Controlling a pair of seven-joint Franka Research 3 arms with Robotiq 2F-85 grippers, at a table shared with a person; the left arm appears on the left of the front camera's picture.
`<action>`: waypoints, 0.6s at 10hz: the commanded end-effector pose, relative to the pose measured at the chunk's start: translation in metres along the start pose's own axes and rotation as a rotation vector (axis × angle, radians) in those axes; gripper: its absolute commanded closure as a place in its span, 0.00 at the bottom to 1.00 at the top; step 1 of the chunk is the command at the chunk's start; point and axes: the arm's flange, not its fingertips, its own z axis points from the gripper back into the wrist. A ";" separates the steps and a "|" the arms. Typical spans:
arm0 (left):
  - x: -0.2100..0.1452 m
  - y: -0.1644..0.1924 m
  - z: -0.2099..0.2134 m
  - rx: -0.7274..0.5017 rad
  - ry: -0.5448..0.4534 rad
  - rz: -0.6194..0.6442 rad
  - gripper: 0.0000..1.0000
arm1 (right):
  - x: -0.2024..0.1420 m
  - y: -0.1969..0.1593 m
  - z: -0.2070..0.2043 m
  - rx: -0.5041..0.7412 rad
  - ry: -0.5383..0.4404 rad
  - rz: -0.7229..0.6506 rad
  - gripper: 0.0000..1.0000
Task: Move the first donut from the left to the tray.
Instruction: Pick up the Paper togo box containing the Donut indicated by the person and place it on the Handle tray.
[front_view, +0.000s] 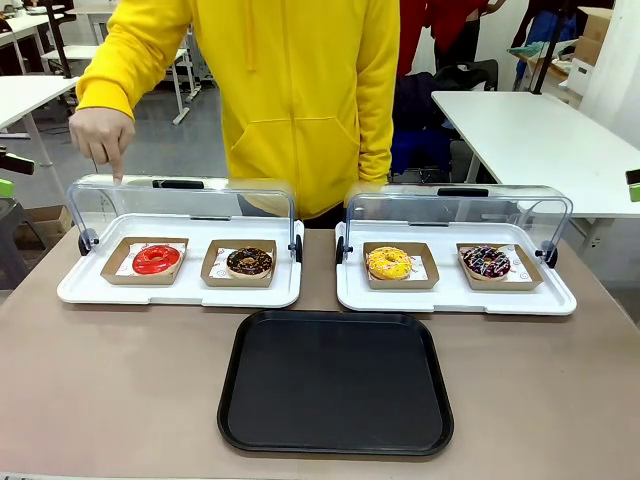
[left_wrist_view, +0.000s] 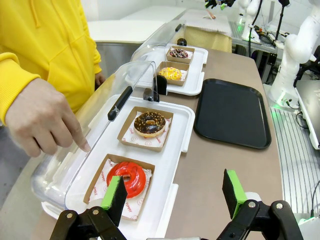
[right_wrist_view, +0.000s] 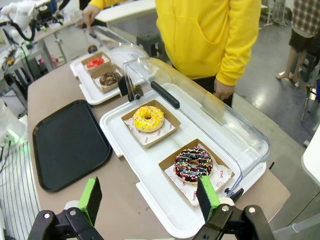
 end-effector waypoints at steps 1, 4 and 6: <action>0.000 -0.001 0.000 -0.007 -0.014 -0.004 0.00 | 0.001 -0.001 -0.001 0.003 -0.022 0.014 0.00; 0.000 -0.001 0.000 -0.007 -0.014 -0.004 0.00 | 0.001 -0.001 -0.001 0.003 -0.022 0.014 0.00; 0.000 -0.001 0.000 -0.007 -0.014 -0.004 0.00 | 0.001 -0.001 -0.001 0.003 -0.022 0.014 0.00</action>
